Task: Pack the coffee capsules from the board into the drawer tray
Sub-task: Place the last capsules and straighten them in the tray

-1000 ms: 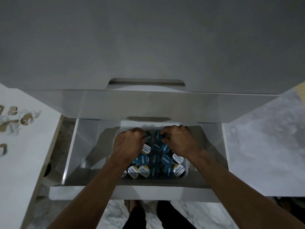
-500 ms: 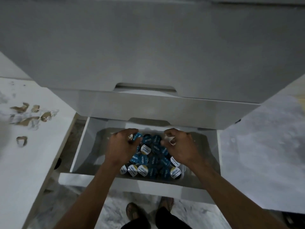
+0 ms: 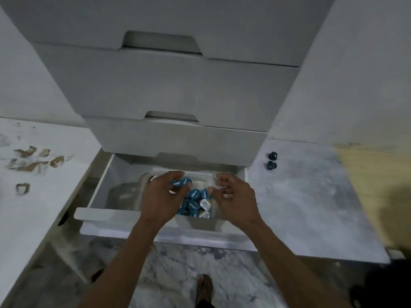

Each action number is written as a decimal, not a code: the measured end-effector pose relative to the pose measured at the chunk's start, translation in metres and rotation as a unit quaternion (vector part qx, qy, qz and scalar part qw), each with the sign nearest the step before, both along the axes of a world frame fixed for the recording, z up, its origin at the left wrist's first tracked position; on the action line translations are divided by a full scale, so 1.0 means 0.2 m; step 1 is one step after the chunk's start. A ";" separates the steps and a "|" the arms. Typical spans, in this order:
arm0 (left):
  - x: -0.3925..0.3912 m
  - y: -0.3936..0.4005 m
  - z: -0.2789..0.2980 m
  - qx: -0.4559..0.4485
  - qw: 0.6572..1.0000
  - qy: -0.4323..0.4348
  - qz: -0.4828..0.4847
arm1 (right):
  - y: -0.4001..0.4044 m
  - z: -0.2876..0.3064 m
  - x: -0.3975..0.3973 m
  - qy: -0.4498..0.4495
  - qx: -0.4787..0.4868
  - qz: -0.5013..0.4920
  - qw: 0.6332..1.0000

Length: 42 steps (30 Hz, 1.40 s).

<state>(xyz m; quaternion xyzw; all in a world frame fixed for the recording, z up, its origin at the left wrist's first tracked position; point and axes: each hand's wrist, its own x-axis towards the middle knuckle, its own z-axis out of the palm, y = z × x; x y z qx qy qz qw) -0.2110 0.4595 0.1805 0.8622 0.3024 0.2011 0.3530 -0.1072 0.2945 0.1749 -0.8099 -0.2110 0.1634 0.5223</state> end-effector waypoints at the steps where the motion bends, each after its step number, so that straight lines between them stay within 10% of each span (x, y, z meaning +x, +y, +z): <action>1: 0.00 -0.07 0.01 0.001 1.000 -0.006 -0.009 | -0.07 0.02 -0.01 -0.006 -0.001 -0.004 1.000; 20: 1.11 -1.19 -0.07 -0.086 0.991 0.036 -0.101 | -1.21 0.03 1.06 -0.060 -0.071 -0.110 0.990; 42: 1.79 -1.13 -0.80 -0.072 0.969 0.170 0.164 | -0.52 -0.77 1.98 -0.220 -0.318 0.293 0.875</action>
